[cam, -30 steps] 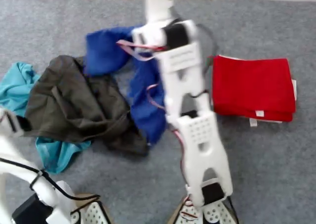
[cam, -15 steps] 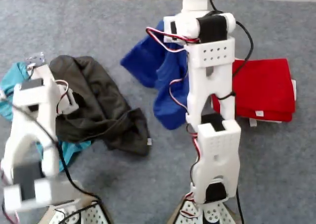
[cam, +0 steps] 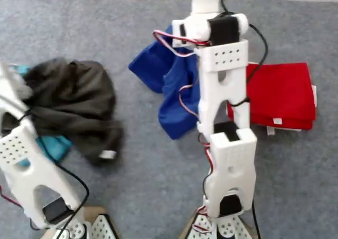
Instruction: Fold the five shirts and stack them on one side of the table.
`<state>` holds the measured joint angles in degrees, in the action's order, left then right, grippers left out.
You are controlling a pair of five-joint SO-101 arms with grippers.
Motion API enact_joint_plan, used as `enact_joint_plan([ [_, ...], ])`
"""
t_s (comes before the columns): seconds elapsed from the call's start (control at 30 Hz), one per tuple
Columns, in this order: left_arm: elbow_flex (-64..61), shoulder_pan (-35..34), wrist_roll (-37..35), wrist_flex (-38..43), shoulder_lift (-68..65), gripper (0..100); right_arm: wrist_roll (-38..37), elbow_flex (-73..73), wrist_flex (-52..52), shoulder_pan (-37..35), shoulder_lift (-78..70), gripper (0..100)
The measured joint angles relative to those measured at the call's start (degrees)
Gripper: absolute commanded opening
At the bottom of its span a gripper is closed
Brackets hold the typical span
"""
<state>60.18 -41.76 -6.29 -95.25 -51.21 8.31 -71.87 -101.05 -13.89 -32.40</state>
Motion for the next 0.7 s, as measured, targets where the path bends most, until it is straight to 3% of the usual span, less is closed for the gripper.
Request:
enact_joint_plan([
  [0.2,28.84,-8.09,0.18,-0.53,-10.73,3,0.0,2.55,0.0,-4.48,4.22,1.5],
  [0.43,31.74,-10.2,-0.97,-4.92,-10.99,24,-1.58,21.63,0.0,-10.55,13.27,1.5],
  [0.6,31.74,-11.34,-1.67,-5.19,-6.95,24,-3.96,39.21,1.93,-13.1,13.36,1.5],
  [0.7,31.82,-11.25,1.41,-5.19,-1.58,24,-6.15,46.86,4.4,-13.1,13.36,1.5],
])
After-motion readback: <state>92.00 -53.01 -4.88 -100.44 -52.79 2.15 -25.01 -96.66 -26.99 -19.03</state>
